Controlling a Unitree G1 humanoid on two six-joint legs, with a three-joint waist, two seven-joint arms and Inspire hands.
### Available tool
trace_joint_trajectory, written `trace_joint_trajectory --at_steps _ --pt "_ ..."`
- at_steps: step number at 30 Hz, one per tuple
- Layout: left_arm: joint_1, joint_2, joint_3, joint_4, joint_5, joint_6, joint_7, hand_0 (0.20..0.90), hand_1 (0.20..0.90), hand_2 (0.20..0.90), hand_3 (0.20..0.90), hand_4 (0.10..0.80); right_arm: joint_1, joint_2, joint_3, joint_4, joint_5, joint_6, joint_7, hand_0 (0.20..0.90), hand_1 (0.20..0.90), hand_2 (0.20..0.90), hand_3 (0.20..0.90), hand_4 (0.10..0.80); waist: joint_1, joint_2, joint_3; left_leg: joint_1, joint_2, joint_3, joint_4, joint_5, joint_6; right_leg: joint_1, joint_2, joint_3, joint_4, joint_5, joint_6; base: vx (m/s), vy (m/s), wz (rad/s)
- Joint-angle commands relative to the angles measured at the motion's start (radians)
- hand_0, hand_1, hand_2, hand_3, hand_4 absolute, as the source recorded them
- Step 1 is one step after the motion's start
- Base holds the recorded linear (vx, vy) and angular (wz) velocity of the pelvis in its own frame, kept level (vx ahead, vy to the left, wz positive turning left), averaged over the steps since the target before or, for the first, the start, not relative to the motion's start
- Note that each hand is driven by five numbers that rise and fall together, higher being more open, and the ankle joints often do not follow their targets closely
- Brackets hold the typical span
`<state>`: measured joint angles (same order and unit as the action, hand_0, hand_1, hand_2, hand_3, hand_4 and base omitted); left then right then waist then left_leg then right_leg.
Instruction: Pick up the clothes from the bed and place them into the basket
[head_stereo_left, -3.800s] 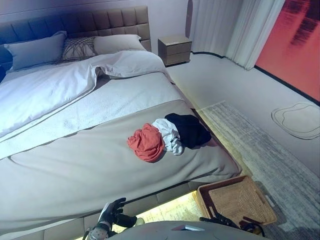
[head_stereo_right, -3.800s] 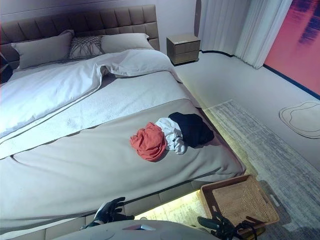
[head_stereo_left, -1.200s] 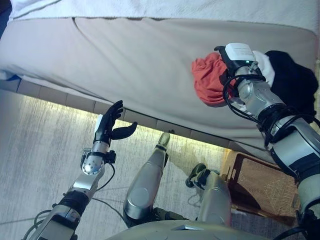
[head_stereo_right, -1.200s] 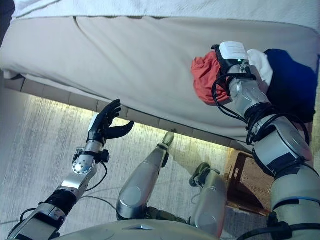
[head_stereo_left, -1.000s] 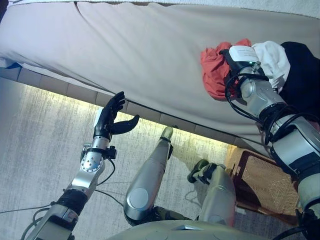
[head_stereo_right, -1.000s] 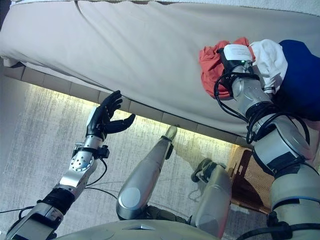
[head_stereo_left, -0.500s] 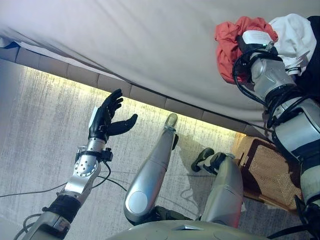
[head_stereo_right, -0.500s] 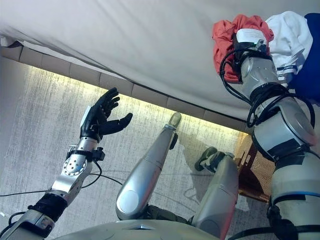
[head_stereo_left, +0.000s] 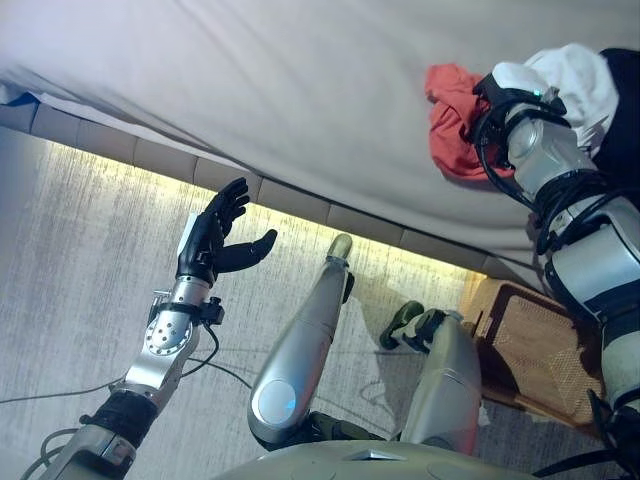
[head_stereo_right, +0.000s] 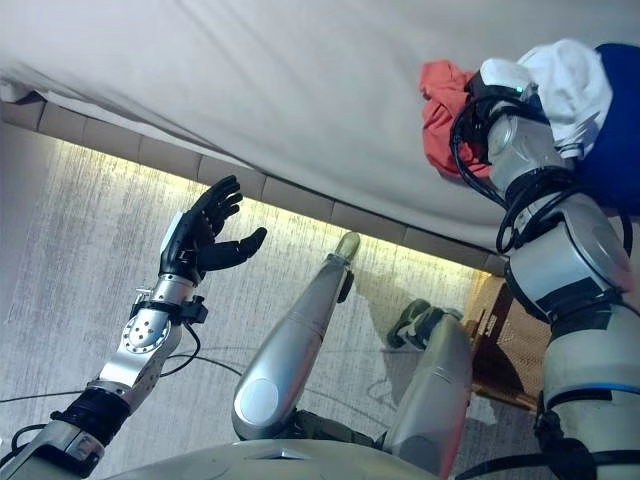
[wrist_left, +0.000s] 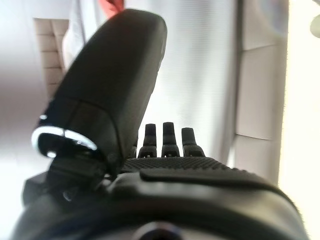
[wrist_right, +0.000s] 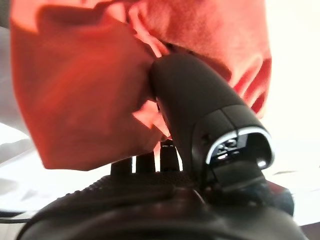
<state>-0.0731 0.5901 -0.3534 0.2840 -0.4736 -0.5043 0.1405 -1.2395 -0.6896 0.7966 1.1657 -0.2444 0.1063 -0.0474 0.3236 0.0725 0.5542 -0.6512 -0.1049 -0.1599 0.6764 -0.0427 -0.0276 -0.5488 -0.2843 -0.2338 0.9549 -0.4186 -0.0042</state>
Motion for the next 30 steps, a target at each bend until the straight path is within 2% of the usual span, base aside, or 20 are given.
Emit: trace_joint_trajectory --at_steps 1,8,11,12,16,18,23,30 --pt "-0.023 0.013 0.035 -0.113 -0.021 -0.092 -0.014 0.9 0.9 0.9 0.9 0.8 -0.136 -0.096 -0.009 -0.058 -0.007 -0.039 -0.111 0.3 0.3 0.3 0.2 0.1 -0.003 -0.001 -0.056 0.106 0.008 0.04 -0.009 -0.138 0.043 0.109 0.075 -0.075 -0.142 0.093 -0.053 0.03 0.036 -0.13" --pt "-0.05 -0.013 0.019 -0.089 0.004 -0.031 -0.008 0.9 0.9 0.9 0.9 0.8 -0.12 -0.155 -0.028 -0.105 0.032 -0.087 -0.158 0.3 0.3 0.3 0.2 0.1 -0.028 -0.06 -0.17 0.307 0.049 0.039 -0.207 -0.114 0.03 0.328 0.1 -0.089 -0.402 0.149 -0.032 0.064 0.026 -0.15" --pt "-0.059 -0.026 0.005 -0.059 0.02 0.002 -0.002 0.9 0.9 0.9 0.9 0.8 -0.124 -0.186 -0.04 -0.125 0.087 -0.124 -0.167 0.3 0.3 0.3 0.2 0.1 -0.052 -0.086 -0.226 0.415 0.071 0.053 -0.309 -0.095 0.019 0.431 0.126 -0.081 -0.536 0.186 -0.014 0.078 0.019 -0.17" --pt "-0.061 -0.031 -0.002 -0.049 0.028 0.019 0.001 0.9 0.9 0.9 0.9 0.8 -0.124 -0.194 -0.049 -0.128 0.102 -0.135 -0.171 0.3 0.3 0.3 0.2 0.1 -0.063 -0.09 -0.249 0.435 0.077 0.061 -0.347 -0.066 0.022 0.45 0.13 -0.089 -0.585 0.218 -0.013 0.082 0.061 -0.2" --pt "-0.057 -0.054 -0.029 0.024 0.051 0.058 0.023 0.9 0.9 0.9 0.9 0.8 -0.133 -0.225 -0.065 -0.114 0.158 -0.189 -0.162 0.3 0.3 0.3 0.2 0.1 -0.098 -0.114 -0.325 0.542 0.096 0.092 -0.459 -0.046 0.016 0.542 0.151 -0.065 -0.726 0.268 0.013 0.097 0.052 -0.17" --pt "-0.048 -0.071 -0.04 0.088 0.06 0.064 0.036 0.9 0.9 0.9 0.9 0.8 -0.138 -0.253 -0.078 -0.118 0.182 -0.216 -0.152 0.3 0.3 0.3 0.2 0.1 -0.126 -0.125 -0.378 0.594 0.109 0.119 -0.524 -0.03 0.014 0.573 0.16 -0.041 -0.794 0.306 0.031 0.095 0.049 -0.23" --pt "-0.046 -0.092 -0.047 0.195 0.065 0.061 0.043 0.9 0.9 0.9 0.9 0.8 -0.115 -0.314 -0.126 -0.125 0.231 -0.249 -0.142 0.3 0.3 0.3 0.2 0.1 -0.181 -0.134 -0.439 0.666 0.13 0.163 -0.632 -0.014 0.009 0.601 0.172 0.015 -0.872 0.35 0.059 0.018 0.014 -0.28" --pt "-0.084 -0.124 -0.055 0.275 0.081 0.043 0.068 0.9 0.9 0.9 0.9 0.8 0.054 -0.405 -0.237 -0.152 0.243 -0.262 -0.098 0.3 0.3 0.3 0.2 0.1 -0.274 -0.138 -0.47 0.734 0.153 0.229 -0.736 -0.001 -0.005 0.612 0.183 0.108 -0.977 0.418 0.091 -0.05 -0.007 -0.36"
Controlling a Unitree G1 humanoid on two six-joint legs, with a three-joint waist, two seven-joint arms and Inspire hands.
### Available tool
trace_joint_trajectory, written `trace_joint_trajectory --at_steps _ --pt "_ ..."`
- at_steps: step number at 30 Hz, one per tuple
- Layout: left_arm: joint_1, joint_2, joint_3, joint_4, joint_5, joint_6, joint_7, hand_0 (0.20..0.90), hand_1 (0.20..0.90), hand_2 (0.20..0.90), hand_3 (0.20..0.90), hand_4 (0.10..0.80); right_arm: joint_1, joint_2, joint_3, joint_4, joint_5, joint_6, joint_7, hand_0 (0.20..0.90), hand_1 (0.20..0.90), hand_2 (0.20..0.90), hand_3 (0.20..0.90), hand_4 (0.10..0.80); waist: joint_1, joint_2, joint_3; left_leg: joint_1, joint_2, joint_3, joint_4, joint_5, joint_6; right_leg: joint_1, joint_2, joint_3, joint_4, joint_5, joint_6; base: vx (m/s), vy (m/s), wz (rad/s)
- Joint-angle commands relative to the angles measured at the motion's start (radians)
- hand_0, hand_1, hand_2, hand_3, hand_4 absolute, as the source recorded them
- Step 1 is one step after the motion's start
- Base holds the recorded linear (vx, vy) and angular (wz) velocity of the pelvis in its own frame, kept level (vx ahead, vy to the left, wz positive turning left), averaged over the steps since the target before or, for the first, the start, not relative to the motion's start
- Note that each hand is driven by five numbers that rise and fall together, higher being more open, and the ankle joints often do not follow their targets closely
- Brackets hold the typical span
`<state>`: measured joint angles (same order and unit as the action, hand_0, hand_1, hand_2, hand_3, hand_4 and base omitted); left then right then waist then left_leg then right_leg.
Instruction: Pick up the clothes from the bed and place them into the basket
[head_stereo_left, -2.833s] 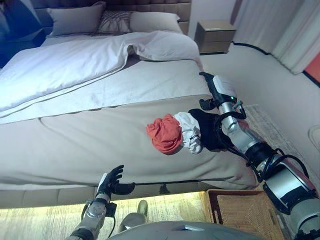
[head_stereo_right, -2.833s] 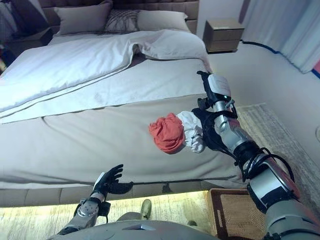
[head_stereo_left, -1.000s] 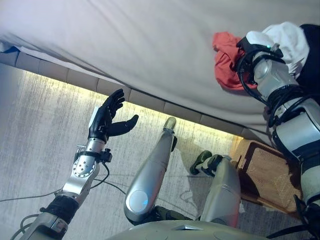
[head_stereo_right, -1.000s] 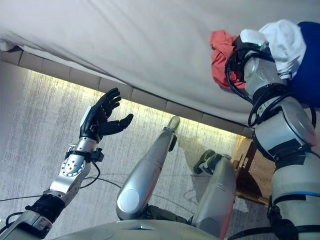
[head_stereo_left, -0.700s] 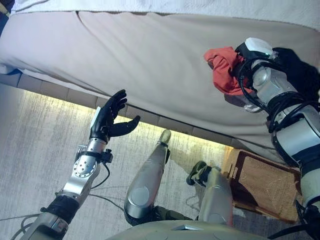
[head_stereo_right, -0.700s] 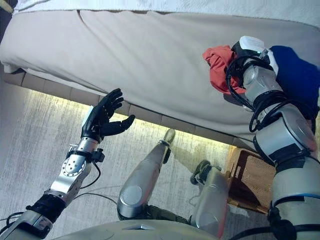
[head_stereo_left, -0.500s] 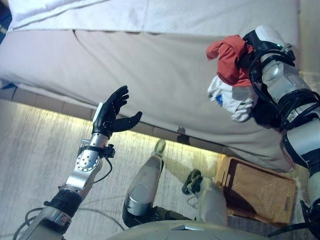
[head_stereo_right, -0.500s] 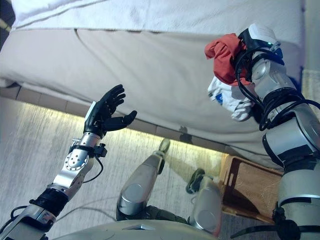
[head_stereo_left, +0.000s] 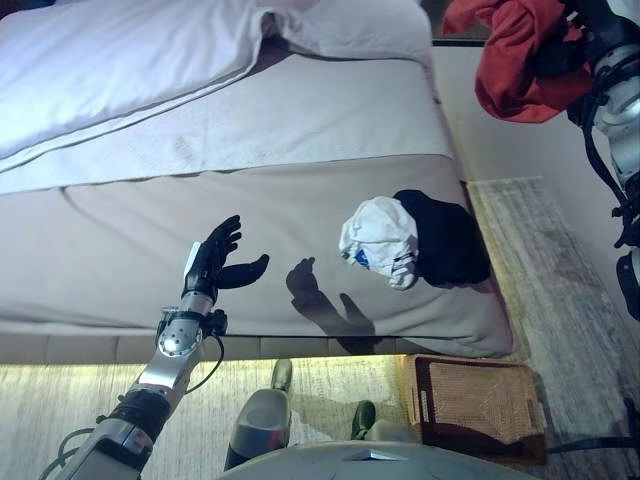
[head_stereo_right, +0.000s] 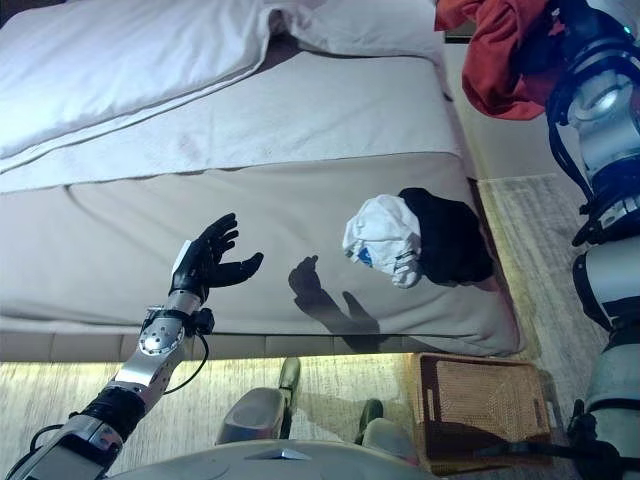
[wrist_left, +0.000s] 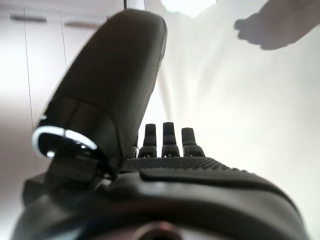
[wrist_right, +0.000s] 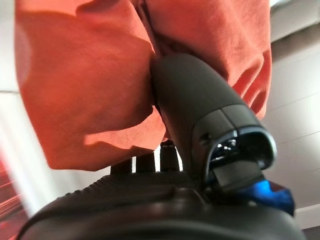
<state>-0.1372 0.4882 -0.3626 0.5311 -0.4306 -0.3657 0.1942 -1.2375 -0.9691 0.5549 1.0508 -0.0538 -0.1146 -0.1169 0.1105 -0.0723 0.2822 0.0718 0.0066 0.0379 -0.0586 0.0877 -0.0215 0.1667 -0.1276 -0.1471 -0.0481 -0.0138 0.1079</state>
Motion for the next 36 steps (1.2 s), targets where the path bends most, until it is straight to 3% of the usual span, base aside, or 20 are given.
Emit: trace_joint_trajectory --at_steps 1,8,15,20,29,30,31,32,36 --pt "-0.027 -0.026 -0.043 0.031 0.043 -0.096 0.012 0.9 0.9 0.9 0.9 0.8 0.102 -0.13 -0.03 -0.044 0.051 -0.042 -0.02 0.3 0.3 0.3 0.2 0.1 -0.074 0.006 -0.199 0.022 0.047 0.047 -0.005 -0.134 -0.013 -0.101 0.028 0.036 0.013 0.021 -0.018 -0.048 -0.006 -0.44" --pt "-0.071 -0.059 -0.027 0.059 0.08 -0.081 0.028 0.9 0.9 0.9 0.9 0.8 0.437 -0.084 -0.222 -0.115 0.092 -0.043 -0.014 0.3 0.3 0.3 0.2 0.1 -0.164 0.011 -0.197 0.062 0.072 0.12 -0.018 -0.147 -0.017 -0.103 0.053 0.116 -0.009 0.034 -0.019 -0.025 -0.012 -0.39" --pt "-0.102 -0.092 -0.023 0.064 0.089 -0.068 0.006 0.9 0.9 0.9 0.9 0.8 0.749 0.062 -0.373 -0.169 0.099 -0.007 0.011 0.3 0.3 0.3 0.2 0.1 -0.24 0.024 -0.185 0.081 0.083 0.165 -0.018 -0.161 -0.015 -0.116 0.077 0.189 -0.006 0.033 -0.024 -0.023 -0.032 -0.33" --pt "-0.119 -0.101 -0.039 0.062 0.115 -0.069 -0.013 0.9 0.9 0.9 0.9 0.8 0.818 0.129 -0.39 -0.084 0.107 -0.022 0.066 0.3 0.3 0.3 0.2 0.1 -0.26 0.034 -0.176 0.088 0.088 0.19 -0.013 -0.168 -0.016 -0.125 0.081 0.208 -0.004 0.039 -0.021 -0.027 -0.063 -0.28" --pt "-0.127 -0.103 -0.065 0.072 0.099 -0.078 -0.048 0.9 0.9 0.9 0.9 0.8 0.817 0.174 -0.376 0.037 0.11 -0.052 0.08 0.3 0.3 0.3 0.2 0.1 -0.278 0.06 -0.175 0.094 0.094 0.226 -0.005 -0.171 -0.024 -0.135 0.088 0.219 -0.006 0.043 -0.02 -0.005 -0.07 -0.09" --pt "-0.126 -0.103 -0.067 0.073 0.096 -0.079 -0.054 0.9 0.9 0.9 0.9 0.8 0.819 0.181 -0.377 0.045 0.106 -0.055 0.075 0.326 0.326 0.326 0.23 0.13 -0.279 0.063 -0.175 0.094 0.095 0.227 -0.007 -0.17 -0.026 -0.136 0.088 0.218 -0.006 0.043 -0.02 0.001 -0.069 0.02" --pt "-0.128 -0.102 -0.07 0.073 0.095 -0.078 -0.059 0.9 0.9 0.9 0.9 0.8 0.819 0.186 -0.378 0.051 0.103 -0.055 0.065 0.658 0.658 0.658 0.617 0.517 -0.278 0.066 -0.174 0.094 0.096 0.226 -0.008 -0.168 -0.027 -0.137 0.088 0.216 -0.006 0.043 -0.02 -0.011 -0.054 0.02" --pt "-0.13 -0.102 -0.075 0.074 0.095 -0.078 -0.063 0.9 0.9 0.9 0.9 0.8 0.815 0.191 -0.375 0.058 0.103 -0.054 0.052 0.9 0.9 0.9 0.9 0.8 -0.277 0.07 -0.174 0.092 0.096 0.224 -0.009 -0.166 -0.028 -0.139 0.088 0.215 -0.005 0.043 -0.02 -0.019 -0.047 0.02" --pt "-0.14 -0.107 -0.089 0.088 0.085 -0.083 -0.061 0.9 0.9 0.9 0.9 0.8 0.787 0.204 -0.368 0.084 0.094 -0.044 0.016 0.9 0.9 0.9 0.9 0.8 -0.274 0.083 -0.174 0.091 0.098 0.22 -0.011 -0.162 -0.035 -0.145 0.088 0.203 -0.004 0.044 -0.021 -0.013 -0.025 0.04"
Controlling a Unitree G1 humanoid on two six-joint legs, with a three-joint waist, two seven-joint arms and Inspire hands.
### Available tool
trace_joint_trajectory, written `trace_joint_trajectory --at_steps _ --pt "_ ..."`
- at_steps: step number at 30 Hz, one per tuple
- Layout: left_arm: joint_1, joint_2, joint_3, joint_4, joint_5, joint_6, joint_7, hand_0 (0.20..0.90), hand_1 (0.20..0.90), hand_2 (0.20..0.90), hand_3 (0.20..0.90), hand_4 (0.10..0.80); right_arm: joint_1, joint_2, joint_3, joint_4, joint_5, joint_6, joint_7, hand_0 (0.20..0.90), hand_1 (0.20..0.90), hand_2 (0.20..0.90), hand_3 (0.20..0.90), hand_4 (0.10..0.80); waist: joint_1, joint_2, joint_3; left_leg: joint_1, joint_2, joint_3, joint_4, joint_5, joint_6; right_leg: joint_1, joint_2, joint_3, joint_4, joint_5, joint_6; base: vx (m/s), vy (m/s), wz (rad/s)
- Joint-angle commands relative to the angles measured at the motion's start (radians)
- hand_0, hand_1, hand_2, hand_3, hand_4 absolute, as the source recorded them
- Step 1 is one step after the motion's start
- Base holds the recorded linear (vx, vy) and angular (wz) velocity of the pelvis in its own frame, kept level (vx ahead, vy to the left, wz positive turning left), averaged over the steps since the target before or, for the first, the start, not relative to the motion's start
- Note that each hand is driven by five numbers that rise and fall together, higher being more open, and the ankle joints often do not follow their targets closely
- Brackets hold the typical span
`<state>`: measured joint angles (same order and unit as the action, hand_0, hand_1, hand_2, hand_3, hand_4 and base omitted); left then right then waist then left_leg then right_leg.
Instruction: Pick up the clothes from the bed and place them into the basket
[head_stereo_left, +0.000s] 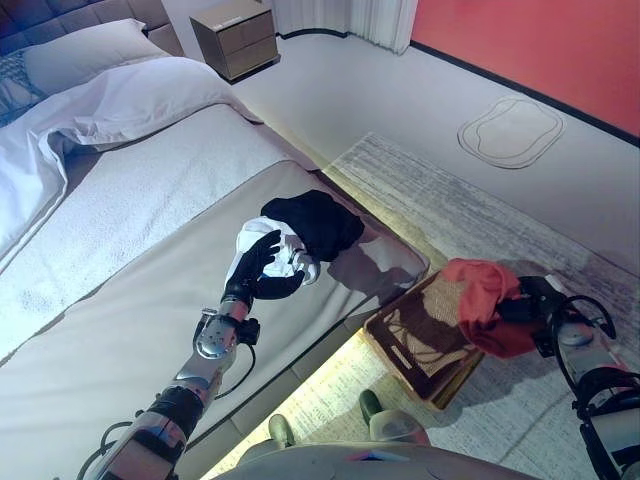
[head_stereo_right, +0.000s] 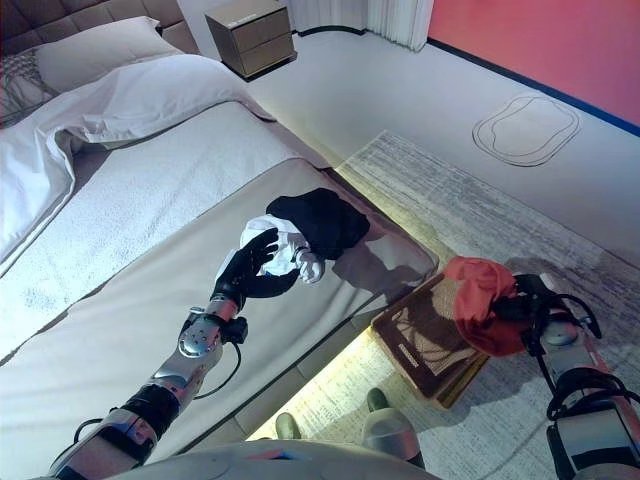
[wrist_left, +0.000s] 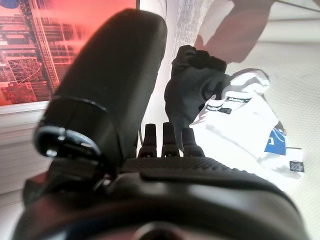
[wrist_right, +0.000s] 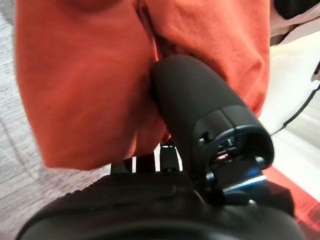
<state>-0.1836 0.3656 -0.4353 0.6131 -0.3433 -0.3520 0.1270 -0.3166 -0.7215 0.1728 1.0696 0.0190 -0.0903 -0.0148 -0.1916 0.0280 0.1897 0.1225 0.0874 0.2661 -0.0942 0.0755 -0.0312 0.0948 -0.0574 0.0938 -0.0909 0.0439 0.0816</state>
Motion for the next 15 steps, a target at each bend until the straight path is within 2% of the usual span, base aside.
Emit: trace_joint_trajectory --at_steps 1,15 --pt "-0.093 0.015 -0.018 0.007 -0.005 -0.101 0.008 0.9 0.9 0.9 0.9 0.8 -0.136 -0.044 0.013 0.065 0.022 -0.068 -0.088 0.9 0.9 0.9 0.9 0.8 0.029 -0.015 -0.081 0.04 0.018 -0.01 0.023 -0.149 -0.026 -0.073 0.018 -0.04 0.038 -0.014 0.005 -0.009 -0.016 0.07" --pt "-0.091 0.01 -0.01 0.035 0.001 -0.117 0.017 0.9 0.9 0.9 0.9 0.8 -0.105 -0.031 0.011 0.062 -0.009 -0.03 -0.107 0.9 0.9 0.9 0.9 0.8 0.037 -0.011 -0.081 0.032 0.017 -0.023 0.021 -0.143 -0.028 -0.08 0.017 -0.055 0.042 -0.014 0.003 0.0 -0.003 0.04"
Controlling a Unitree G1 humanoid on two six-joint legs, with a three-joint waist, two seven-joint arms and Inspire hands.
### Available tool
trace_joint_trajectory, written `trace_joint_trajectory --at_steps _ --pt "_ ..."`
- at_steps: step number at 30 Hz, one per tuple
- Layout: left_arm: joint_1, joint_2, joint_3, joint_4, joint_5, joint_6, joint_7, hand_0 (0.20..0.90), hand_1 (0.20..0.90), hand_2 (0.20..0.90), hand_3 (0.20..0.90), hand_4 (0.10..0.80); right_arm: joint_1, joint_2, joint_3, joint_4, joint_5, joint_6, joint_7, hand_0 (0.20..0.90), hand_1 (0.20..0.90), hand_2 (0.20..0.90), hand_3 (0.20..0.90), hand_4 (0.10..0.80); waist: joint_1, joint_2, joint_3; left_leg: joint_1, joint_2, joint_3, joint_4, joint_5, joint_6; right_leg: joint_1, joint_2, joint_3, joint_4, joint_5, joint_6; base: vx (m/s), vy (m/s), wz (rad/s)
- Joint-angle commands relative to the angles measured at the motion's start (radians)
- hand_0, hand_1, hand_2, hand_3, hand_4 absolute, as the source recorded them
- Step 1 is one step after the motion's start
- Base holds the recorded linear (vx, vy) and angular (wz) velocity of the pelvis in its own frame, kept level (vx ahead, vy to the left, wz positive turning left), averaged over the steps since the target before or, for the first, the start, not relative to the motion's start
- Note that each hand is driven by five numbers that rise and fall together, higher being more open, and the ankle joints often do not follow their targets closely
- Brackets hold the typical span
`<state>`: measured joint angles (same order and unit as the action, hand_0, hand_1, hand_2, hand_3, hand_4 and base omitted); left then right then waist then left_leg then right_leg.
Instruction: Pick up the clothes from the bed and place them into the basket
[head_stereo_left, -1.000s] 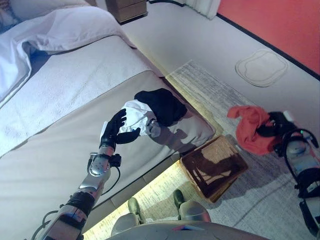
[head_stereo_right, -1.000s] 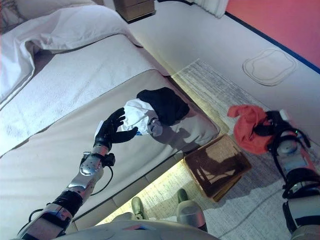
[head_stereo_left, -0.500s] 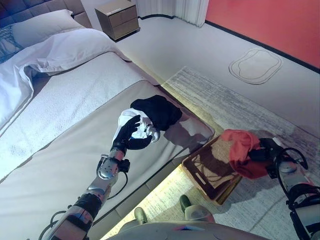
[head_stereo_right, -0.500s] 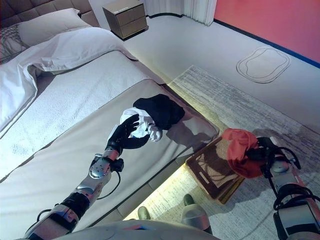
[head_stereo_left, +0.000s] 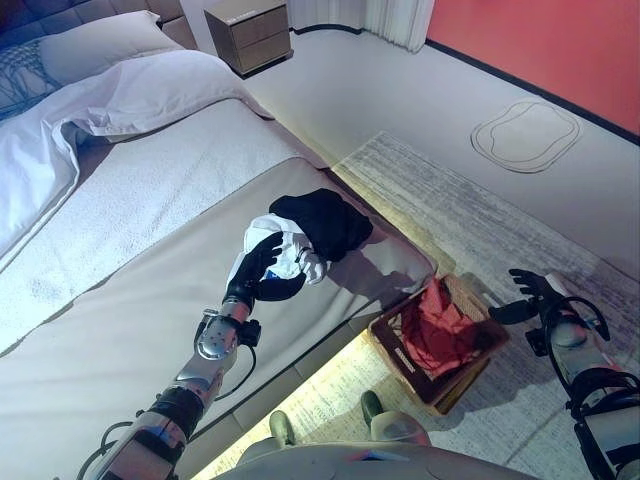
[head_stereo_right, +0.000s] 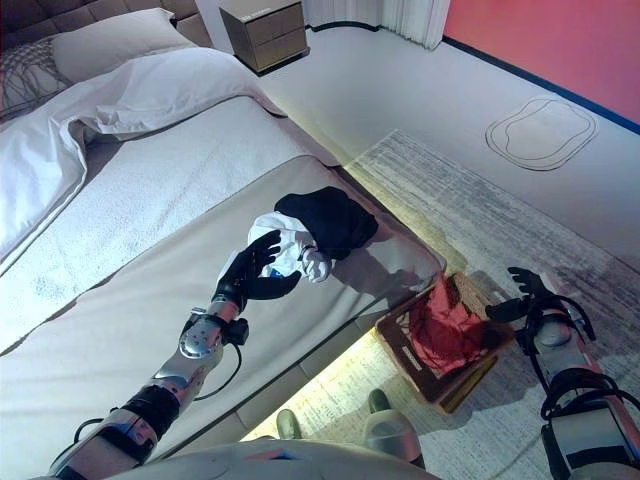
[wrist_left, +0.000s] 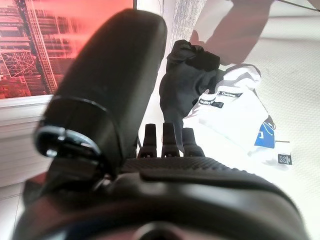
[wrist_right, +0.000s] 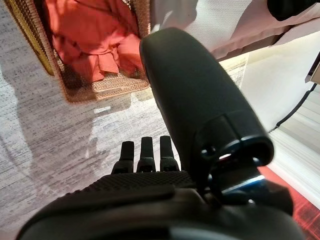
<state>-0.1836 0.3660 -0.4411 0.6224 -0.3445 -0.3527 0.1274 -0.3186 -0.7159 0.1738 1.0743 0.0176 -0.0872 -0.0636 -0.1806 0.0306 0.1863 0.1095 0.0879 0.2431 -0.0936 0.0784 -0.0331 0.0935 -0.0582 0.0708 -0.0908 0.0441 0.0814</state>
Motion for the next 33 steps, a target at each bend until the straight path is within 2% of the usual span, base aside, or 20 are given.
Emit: trace_joint_trajectory --at_steps 1,5,10,15,26,33 --pt "-0.09 0.01 -0.003 0.024 0.002 -0.115 0.021 0.9 0.9 0.9 0.9 0.8 -0.105 -0.039 0.011 0.059 -0.01 -0.038 -0.067 0.9 0.9 0.9 0.9 0.8 0.029 -0.015 -0.077 0.045 0.016 -0.003 0.021 -0.145 -0.026 -0.076 0.016 -0.034 0.041 -0.013 0.003 0.0 0.0 0.0" --pt "-0.088 0.016 0.002 0.02 -0.007 -0.112 0.035 0.9 0.9 0.9 0.9 0.8 -0.145 -0.054 0.027 0.005 -0.032 -0.051 -0.134 0.9 0.9 0.9 0.9 0.8 0.038 -0.014 -0.073 0.046 0.014 -0.02 0.019 -0.142 -0.026 -0.07 0.013 -0.044 0.044 -0.015 0.001 0.0 0.0 0.0" --pt "-0.081 0.014 0.017 0.009 -0.024 -0.112 0.062 0.9 0.9 0.9 0.9 0.8 -0.264 -0.075 0.105 -0.215 -0.081 0.021 -0.21 0.9 0.9 0.9 0.9 0.8 0.062 -0.015 -0.064 0.033 0.007 -0.06 0.021 -0.137 -0.028 -0.071 0.009 -0.063 0.055 -0.025 -0.008 0.01 0.005 0.06" --pt "-0.056 0.013 0.041 0.0 -0.005 -0.11 0.083 0.9 0.9 0.9 0.9 0.8 -0.372 -0.119 0.182 -0.329 -0.175 0.032 -0.23 0.9 0.9 0.9 0.9 0.8 0.101 -0.023 -0.059 0.008 -0.004 -0.098 0.027 -0.131 -0.03 -0.07 -0.002 -0.104 0.053 -0.031 -0.013 0.021 0.011 0.25" --pt "0.021 0.036 0.08 -0.019 0.021 -0.133 0.064 0.9 0.9 0.9 0.9 0.8 -0.637 -0.141 0.428 -0.278 -0.316 0.038 -0.142 0.9 0.9 0.9 0.9 0.8 0.228 -0.036 -0.045 -0.058 -0.025 -0.194 0.054 -0.11 -0.037 -0.064 -0.031 -0.209 0.063 -0.056 -0.03 0.079 0.027 0.28" --pt "0.018 0.075 0.074 -0.078 0.008 -0.167 0.046 0.9 0.9 0.9 0.9 0.8 -0.789 -0.123 0.554 -0.187 -0.325 0.061 -0.096 0.9 0.9 0.9 0.9 0.8 0.304 -0.018 0.019 -0.137 -0.043 -0.257 0.07 -0.091 -0.036 -0.112 -0.05 -0.286 0.114 -0.085 -0.045 -0.023 0.054 0.36"
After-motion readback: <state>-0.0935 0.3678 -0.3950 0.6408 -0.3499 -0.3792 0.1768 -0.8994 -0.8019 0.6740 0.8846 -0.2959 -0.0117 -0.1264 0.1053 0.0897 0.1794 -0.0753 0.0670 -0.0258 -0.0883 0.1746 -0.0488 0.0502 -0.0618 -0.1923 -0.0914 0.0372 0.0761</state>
